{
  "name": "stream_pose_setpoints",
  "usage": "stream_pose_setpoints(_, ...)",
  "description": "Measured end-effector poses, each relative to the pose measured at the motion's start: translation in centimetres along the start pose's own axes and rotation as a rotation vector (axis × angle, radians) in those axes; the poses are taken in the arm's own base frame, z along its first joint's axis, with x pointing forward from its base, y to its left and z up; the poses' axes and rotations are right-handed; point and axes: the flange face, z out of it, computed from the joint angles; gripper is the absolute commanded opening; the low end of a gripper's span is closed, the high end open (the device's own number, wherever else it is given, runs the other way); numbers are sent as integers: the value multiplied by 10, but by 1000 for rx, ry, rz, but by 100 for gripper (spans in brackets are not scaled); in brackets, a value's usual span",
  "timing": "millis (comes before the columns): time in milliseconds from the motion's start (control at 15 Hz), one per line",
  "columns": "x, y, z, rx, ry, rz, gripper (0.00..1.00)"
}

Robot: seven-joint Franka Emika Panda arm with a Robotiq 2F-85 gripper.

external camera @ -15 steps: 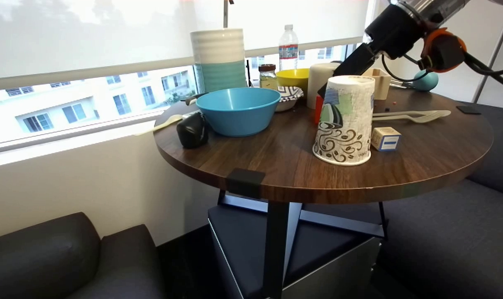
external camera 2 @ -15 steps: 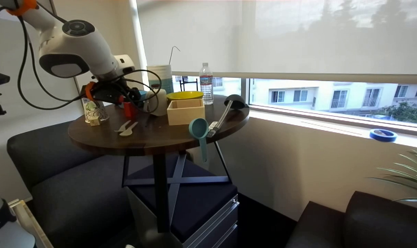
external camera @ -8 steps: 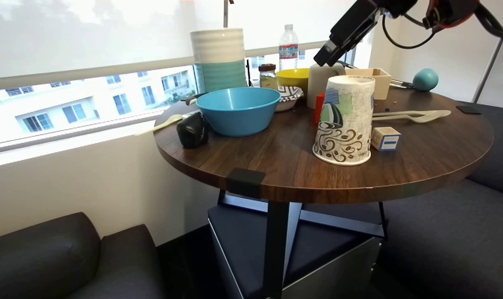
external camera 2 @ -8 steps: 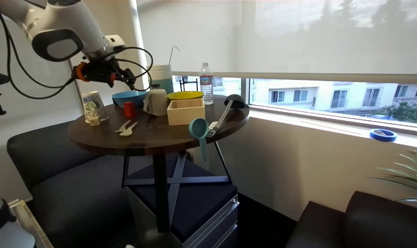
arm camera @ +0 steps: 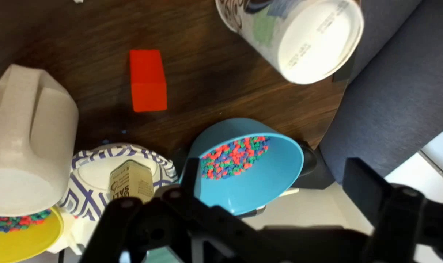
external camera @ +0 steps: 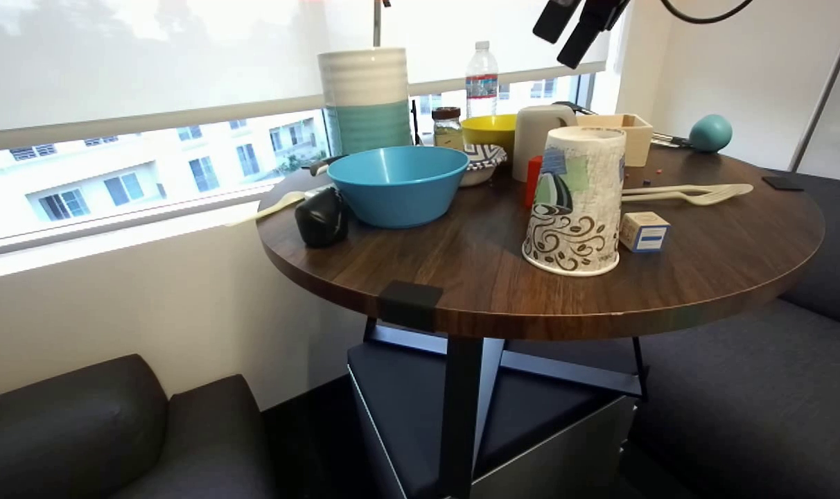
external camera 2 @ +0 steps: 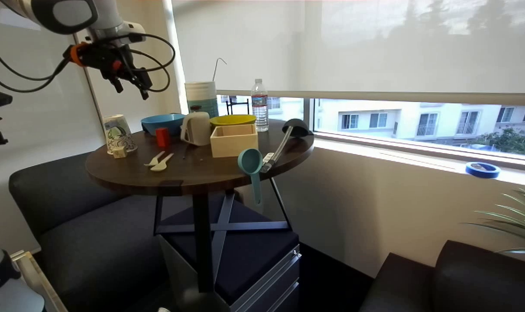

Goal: Put the orange block upright then place the coffee cup over the block

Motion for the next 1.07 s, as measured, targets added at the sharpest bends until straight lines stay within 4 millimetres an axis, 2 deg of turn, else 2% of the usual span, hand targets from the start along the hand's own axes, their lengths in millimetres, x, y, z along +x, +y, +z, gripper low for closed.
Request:
stream_pose_setpoints(200,-2,-20,7,-30,-118,-4,100)
stream_pose_setpoints(467,-5,-40,34,-89,-232,-60,100)
stream_pose_setpoints(667,-7,-48,51,-120,-283,-102,100)
stream_pose_setpoints(933,-6,-50,58,-143,-317,-115,99)
stream_pose_setpoints(1000,-5,-51,60,-145,-324,-115,74)
stream_pose_setpoints(1067,-5,-51,61,-145,-331,-114,74)
